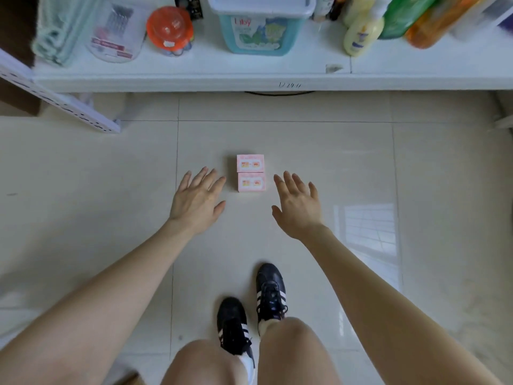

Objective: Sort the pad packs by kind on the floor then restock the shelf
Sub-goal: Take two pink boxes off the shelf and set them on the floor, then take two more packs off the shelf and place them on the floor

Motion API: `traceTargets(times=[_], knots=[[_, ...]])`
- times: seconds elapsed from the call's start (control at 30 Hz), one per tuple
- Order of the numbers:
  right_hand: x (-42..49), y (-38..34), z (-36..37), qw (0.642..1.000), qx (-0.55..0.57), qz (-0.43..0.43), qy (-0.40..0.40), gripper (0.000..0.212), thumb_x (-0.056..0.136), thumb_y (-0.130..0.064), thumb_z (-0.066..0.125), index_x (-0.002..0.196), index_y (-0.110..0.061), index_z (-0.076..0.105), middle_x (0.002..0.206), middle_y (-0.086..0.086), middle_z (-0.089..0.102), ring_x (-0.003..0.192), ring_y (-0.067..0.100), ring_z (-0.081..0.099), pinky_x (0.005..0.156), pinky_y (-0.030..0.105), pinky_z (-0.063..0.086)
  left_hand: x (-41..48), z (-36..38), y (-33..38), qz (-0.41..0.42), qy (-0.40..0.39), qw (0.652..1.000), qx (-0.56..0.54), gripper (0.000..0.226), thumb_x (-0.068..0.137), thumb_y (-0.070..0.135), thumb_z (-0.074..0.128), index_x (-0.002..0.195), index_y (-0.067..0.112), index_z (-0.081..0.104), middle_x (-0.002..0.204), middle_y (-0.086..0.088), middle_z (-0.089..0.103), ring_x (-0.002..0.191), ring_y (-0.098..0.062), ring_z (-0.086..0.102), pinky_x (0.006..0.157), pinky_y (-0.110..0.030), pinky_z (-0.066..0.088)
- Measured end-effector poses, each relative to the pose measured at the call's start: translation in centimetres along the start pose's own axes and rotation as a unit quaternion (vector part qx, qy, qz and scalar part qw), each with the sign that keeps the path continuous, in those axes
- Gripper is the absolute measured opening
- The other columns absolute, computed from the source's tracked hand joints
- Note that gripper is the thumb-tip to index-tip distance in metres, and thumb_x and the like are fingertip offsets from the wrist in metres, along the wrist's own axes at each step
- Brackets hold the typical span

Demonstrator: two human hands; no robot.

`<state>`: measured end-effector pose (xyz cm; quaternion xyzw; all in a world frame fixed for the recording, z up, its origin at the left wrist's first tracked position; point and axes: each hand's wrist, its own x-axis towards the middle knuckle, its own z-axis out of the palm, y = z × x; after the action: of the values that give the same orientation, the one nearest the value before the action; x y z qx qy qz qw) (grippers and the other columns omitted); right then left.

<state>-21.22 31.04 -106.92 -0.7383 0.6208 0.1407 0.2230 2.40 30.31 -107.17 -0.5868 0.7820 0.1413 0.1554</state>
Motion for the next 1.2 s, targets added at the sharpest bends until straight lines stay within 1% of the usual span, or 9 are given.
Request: traceTargets(times=[0.33, 0.57, 0.7, 0.87, 1.03, 1.13, 1.2], knots=[[-11.7, -3.4, -17.0, 0.999, -0.038, -0.001, 0.007, 0.068, 0.098, -0.038, 0.039, 0.154, -0.016, 0.006, 0.162, 0.006, 0.008, 0.149, 0.022, 0.005, 0.118, 0.05, 0.006, -10.9, -17.6, 2.3, -0.016, -0.013, 0.999, 0.03, 0.06, 0.098, 0.046, 0.037, 0.152, 0.023, 0.023, 0.161, -0.001, 0.017, 0.15, -0.019, 0.01, 0.12, -0.044, 0.003], [-18.8, -6.7, -26.9, 0.997, -0.054, 0.008, 0.057, 0.067, 0.099, -0.039, 0.036, 0.154, -0.015, 0.005, 0.162, 0.006, 0.009, 0.149, 0.021, 0.005, 0.118, 0.05, 0.007, -17.2, -28.8, 2.7, -0.025, 0.021, 0.998, 0.05, 0.059, 0.099, 0.044, 0.038, 0.151, 0.023, 0.021, 0.162, -0.002, 0.014, 0.15, -0.019, 0.008, 0.119, -0.046, 0.001], [-22.4, -8.5, -32.7, 0.993, -0.048, 0.01, 0.112, 0.067, 0.099, -0.038, 0.038, 0.153, -0.015, 0.006, 0.162, 0.006, 0.01, 0.149, 0.021, 0.006, 0.119, 0.049, 0.007, -20.3, -35.1, 2.3, -0.028, 0.067, 0.995, 0.072, 0.061, 0.098, 0.044, 0.039, 0.152, 0.021, 0.021, 0.162, -0.004, 0.015, 0.15, -0.021, 0.006, 0.12, -0.048, 0.002], [-26.3, -10.8, -40.7, 0.978, -0.056, 0.007, 0.198, 0.068, 0.099, -0.039, 0.039, 0.154, -0.016, 0.005, 0.162, 0.006, 0.009, 0.149, 0.022, 0.005, 0.118, 0.05, 0.006, -23.8, -43.8, 2.0, -0.029, 0.156, 0.984, 0.082, 0.062, 0.098, 0.043, 0.04, 0.152, 0.022, 0.019, 0.162, -0.004, 0.015, 0.15, -0.021, 0.006, 0.12, -0.048, -0.001], [-30.0, -12.6, -49.3, 0.957, -0.06, -0.008, 0.284, 0.067, 0.099, -0.039, 0.038, 0.154, -0.017, 0.007, 0.162, 0.005, 0.01, 0.149, 0.022, 0.005, 0.119, 0.05, 0.007, -27.0, -53.1, 1.5, -0.033, 0.244, 0.963, 0.109, 0.062, 0.098, 0.047, 0.036, 0.153, 0.022, 0.019, 0.162, -0.005, 0.012, 0.15, -0.022, 0.005, 0.12, -0.05, 0.0], [-32.0, -13.3, -54.5, 0.942, -0.069, -0.011, 0.327, 0.068, 0.099, -0.039, 0.039, 0.154, -0.017, 0.006, 0.162, 0.006, 0.008, 0.149, 0.023, 0.004, 0.119, 0.051, 0.007, -28.8, -58.4, 1.2, -0.045, 0.292, 0.947, 0.124, 0.063, 0.098, 0.048, 0.037, 0.153, 0.024, 0.018, 0.162, -0.004, 0.013, 0.15, -0.022, 0.006, 0.119, -0.05, -0.001], [-33.4, -13.7, -57.9, 0.928, -0.075, -0.013, 0.365, 0.068, 0.098, -0.04, 0.04, 0.153, -0.017, 0.008, 0.162, 0.006, 0.01, 0.149, 0.023, 0.005, 0.119, 0.051, 0.007, -29.9, -61.7, 1.1, -0.047, 0.322, 0.936, 0.136, 0.063, 0.098, 0.048, 0.038, 0.153, 0.024, 0.018, 0.162, -0.004, 0.014, 0.15, -0.022, 0.007, 0.119, -0.05, -0.002]])
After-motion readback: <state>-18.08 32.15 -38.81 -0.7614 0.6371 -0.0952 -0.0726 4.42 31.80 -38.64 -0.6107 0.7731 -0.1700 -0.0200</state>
